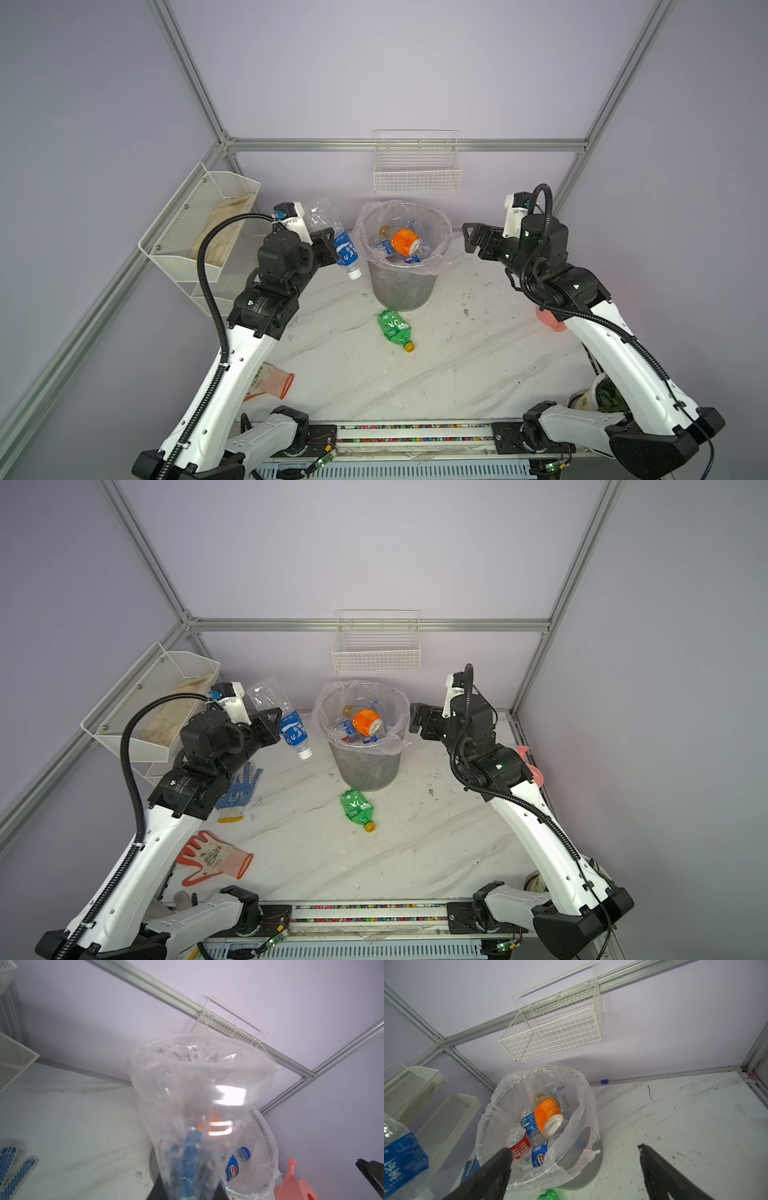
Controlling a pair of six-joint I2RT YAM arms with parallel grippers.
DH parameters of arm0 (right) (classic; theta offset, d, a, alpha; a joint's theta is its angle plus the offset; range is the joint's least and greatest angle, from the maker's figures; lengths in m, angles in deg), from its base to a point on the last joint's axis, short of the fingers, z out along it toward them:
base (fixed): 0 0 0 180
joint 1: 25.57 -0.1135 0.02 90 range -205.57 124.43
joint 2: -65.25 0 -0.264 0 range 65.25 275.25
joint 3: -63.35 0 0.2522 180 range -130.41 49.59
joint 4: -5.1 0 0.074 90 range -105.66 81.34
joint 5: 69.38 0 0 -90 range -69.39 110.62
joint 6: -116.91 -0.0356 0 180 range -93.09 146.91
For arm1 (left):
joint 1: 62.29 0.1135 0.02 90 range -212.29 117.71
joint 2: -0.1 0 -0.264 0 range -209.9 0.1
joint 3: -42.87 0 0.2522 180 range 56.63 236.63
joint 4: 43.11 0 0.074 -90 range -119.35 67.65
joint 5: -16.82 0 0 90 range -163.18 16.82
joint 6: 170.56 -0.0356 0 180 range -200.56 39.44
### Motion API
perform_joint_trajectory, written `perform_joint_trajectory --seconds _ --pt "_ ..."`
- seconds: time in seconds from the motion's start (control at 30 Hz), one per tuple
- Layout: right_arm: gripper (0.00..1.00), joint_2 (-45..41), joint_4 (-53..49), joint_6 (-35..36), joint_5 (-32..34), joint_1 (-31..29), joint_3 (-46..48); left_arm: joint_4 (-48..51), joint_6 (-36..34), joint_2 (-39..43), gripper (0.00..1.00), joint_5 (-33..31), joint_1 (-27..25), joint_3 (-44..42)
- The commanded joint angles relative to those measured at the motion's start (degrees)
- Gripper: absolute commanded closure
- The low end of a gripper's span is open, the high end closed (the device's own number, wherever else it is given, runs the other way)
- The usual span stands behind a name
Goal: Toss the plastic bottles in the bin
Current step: 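Lift the blue-label water bottle with the left gripper over the wastebasket, then release the water bottle into the wastebasket while the right gripper reaches toward the Sprite bottle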
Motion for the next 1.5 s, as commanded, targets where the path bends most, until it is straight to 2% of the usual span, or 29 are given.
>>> perform_joint_trajectory --seconds 0.0,0.3,0.73,0.93,1.1,1.13,1.17,1.2,1.23,1.47 --pt "0.03 -1.5 0.2 -0.9 -0.7 0.3 0.8 0.1 -8.1 -2.8 0.86 0.3 -1.5 10.1" --pt "0.03 -2.9 -0.4 -1.8 -0.9 0.4 1.5 0.0 -15.5 -11.7 0.85 1.5 -7.0 26.3" --pt "0.03 -5.9 -0.3 -1.7 0.1 0.6 4.5 0.3 -20.9 -24.3 0.84 0.3 -14.1 40.2" --pt "0.03 -6.7 -0.3 -1.7 0.4 0.7 5.4 1.5 -21.3 -28.9 0.83 -0.6 -14.7 40.9" --pt "0.03 -7.6 -0.3 -1.7 0.4 0.8 6.0 2.1 -23.6 -32.3 0.78 -1.8 -14.4 32.0" --pt "0.03 -7.6 -0.1 -1.6 0.3 0.9 6.3 2.7 -23.8 -33.5 0.73 -1.5 -13.7 30.5" --pt "0.03 -7.7 0.0 -1.5 0.1 0.9 6.3 4.3 -22.8 -34.6 0.63 -1.2 -13.1 30.5" --pt "0.03 -7.7 -0.2 -1.5 0.0 0.9 6.2 6.4 -21.5 -35.5 0.25 -0.8 -12.6 31.7" --pt "0.03 -7.9 -0.4 -1.5 0.0 0.9 6.3 7.2 -21.4 -35.5 0.01 0.0 -12.6 32.6" --pt "0.02 -7.7 0.4 0.2 -1.0 0.9 7.6 4.5 -23.4 -27.9 0.0 -3.4 -14.6 33.7"
